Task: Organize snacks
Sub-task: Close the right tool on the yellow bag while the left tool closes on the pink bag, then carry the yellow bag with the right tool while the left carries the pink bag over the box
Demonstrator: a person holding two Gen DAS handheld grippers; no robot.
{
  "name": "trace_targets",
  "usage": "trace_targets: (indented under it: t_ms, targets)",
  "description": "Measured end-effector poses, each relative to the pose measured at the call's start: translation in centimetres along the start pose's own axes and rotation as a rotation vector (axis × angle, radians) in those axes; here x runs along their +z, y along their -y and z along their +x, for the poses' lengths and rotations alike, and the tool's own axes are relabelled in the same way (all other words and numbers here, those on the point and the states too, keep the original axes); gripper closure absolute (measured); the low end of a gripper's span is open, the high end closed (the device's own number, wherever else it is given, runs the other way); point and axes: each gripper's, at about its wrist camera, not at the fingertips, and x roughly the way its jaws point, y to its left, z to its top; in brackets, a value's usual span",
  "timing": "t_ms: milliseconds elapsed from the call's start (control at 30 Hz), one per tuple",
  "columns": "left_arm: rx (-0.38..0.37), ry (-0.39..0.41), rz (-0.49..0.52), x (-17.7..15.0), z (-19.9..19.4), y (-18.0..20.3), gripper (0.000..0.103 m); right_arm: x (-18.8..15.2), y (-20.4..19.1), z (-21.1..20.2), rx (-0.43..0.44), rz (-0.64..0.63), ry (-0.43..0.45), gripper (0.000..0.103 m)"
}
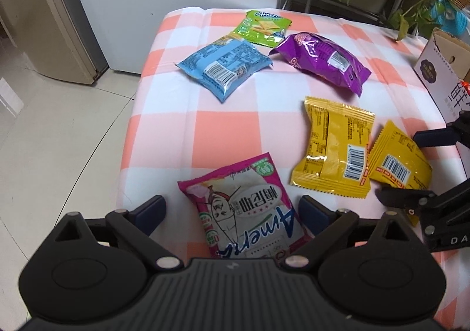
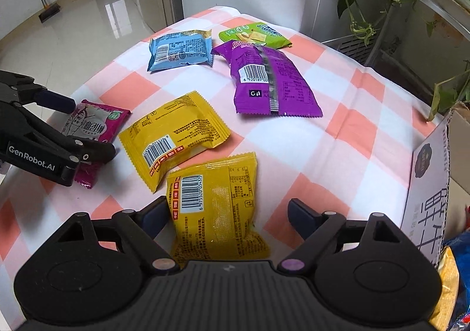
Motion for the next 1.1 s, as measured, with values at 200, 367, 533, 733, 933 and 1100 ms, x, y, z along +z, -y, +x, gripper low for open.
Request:
trace_targets:
  t_ms: [200,367,533,733,933,1100]
  targets:
    - [-0.016,0.023,0.004,-0.2,-0.6,0.5,0.027,0.0,-0.1,-0.2,-0.010,-0.003,0.015,0.025]
    - [-0.037,0.047,0.015,0.0,-1.0,1.0,0.051,0.2,-0.1,-0.6,-0.006,0.014,0.028,0.040]
    - [-0.050,0.053,0.001,0.3,-1.4,1.0,0.053,0.1,0.0,-0.8,-0.008,0.019,0.032,0.042]
    - [-0.047,0.081,0.012,0.8,-2.1,1.2,0.053,0.3,0.0,-1.4,-0.031,0.004,0.049,0.043]
    - [-0.036,0.136,0.062,1.3,-3.2,2.2,0.053,0.6,0.1,-2.4,-0.048,-0.015,0.079,0.043]
    - [-0.029,0.153,0.072,1.7,-3.5,2.6,0.053,0.7,0.3,-3.0,-0.068,-0.026,0.098,0.043]
